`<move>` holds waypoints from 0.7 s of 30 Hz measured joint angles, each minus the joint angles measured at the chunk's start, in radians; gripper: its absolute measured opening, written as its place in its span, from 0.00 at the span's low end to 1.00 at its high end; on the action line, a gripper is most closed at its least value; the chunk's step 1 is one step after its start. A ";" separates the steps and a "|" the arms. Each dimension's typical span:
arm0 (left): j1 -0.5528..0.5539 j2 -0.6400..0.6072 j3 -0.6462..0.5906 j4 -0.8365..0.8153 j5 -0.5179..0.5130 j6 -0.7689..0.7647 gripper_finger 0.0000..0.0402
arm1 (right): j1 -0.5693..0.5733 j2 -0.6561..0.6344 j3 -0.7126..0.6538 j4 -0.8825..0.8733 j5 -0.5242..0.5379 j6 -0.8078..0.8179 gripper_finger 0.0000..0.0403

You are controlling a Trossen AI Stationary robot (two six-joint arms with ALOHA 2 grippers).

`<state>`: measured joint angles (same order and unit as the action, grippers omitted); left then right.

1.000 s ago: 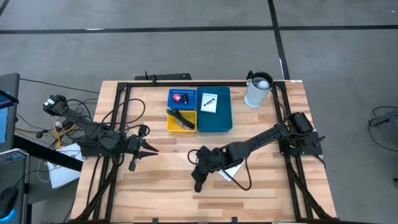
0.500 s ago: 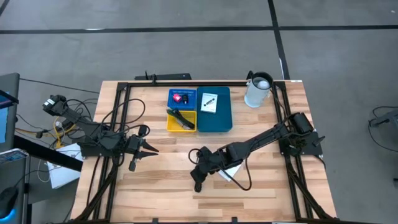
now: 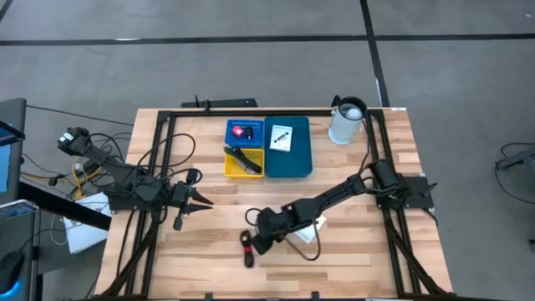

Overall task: Pick and place items into bin
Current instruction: Put the black USB cable into the yellow basket

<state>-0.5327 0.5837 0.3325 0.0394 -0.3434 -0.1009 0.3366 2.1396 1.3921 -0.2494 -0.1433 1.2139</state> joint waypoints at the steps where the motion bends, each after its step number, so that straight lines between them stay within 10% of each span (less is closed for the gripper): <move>1: 0.000 0.005 0.000 0.007 0.001 0.000 0.10 | -0.002 -0.002 -0.002 -0.005 -0.007 0.003 0.52; 21: 0.000 0.012 0.000 0.004 0.000 -0.001 0.10 | -0.013 0.029 0.145 0.004 0.019 -0.140 0.54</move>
<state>-0.5327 0.5961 0.3324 0.0431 -0.3437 -0.1018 0.3240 2.1681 1.5370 -0.2451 -0.1239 1.0743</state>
